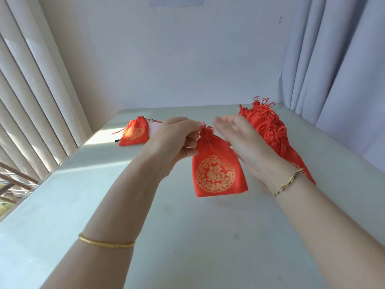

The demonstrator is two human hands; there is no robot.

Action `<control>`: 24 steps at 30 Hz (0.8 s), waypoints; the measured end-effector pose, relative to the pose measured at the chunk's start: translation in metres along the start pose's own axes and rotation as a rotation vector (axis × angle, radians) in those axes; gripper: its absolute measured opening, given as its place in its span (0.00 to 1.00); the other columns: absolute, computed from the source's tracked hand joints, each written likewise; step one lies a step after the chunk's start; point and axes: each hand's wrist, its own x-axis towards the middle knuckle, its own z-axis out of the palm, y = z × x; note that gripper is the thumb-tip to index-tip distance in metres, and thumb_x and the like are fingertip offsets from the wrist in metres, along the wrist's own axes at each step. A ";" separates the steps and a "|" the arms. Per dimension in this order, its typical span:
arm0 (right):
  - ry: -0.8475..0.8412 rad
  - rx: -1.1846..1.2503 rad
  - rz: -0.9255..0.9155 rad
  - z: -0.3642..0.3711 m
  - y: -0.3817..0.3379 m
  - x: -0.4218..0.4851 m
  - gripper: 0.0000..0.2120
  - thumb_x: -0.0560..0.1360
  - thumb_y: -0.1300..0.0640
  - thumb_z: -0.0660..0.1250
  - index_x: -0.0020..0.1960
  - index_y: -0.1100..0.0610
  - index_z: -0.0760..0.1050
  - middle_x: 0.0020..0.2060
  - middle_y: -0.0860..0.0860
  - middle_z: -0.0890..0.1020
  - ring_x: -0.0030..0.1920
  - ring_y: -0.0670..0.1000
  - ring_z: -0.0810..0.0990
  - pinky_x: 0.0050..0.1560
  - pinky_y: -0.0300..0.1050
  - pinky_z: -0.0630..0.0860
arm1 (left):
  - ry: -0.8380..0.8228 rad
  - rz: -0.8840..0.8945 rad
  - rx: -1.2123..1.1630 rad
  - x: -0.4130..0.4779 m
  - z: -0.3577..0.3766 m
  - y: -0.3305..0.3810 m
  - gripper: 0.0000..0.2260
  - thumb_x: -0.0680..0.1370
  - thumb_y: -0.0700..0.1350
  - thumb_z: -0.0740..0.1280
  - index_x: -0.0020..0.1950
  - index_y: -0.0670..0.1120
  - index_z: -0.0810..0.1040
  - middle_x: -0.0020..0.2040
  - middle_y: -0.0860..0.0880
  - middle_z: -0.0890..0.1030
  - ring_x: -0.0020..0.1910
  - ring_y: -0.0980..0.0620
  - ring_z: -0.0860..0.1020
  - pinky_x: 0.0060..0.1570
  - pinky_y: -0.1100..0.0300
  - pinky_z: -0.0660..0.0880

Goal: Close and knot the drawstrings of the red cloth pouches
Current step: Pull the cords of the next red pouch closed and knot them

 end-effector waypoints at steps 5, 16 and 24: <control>0.050 -0.367 -0.097 -0.040 0.013 -0.039 0.08 0.71 0.54 0.71 0.42 0.59 0.78 0.37 0.52 0.81 0.39 0.48 0.78 0.43 0.51 0.74 | -0.051 -0.069 -0.152 -0.004 0.033 0.003 0.09 0.78 0.40 0.61 0.37 0.44 0.72 0.30 0.49 0.71 0.26 0.55 0.68 0.28 0.64 0.70; 0.273 -0.376 0.056 -0.119 0.059 -0.045 0.10 0.73 0.58 0.68 0.34 0.59 0.75 0.29 0.54 0.77 0.35 0.52 0.74 0.34 0.45 0.66 | -0.171 -0.119 0.390 0.004 0.122 -0.052 0.18 0.74 0.40 0.70 0.59 0.44 0.66 0.48 0.46 0.75 0.37 0.53 0.74 0.31 0.64 0.72; 0.507 -0.692 0.009 -0.121 0.096 -0.023 0.16 0.70 0.48 0.70 0.47 0.59 0.74 0.44 0.56 0.78 0.48 0.59 0.76 0.41 0.48 0.71 | -0.039 -0.091 0.520 0.022 0.150 -0.080 0.14 0.71 0.37 0.67 0.51 0.43 0.66 0.51 0.38 0.78 0.49 0.38 0.79 0.48 0.43 0.78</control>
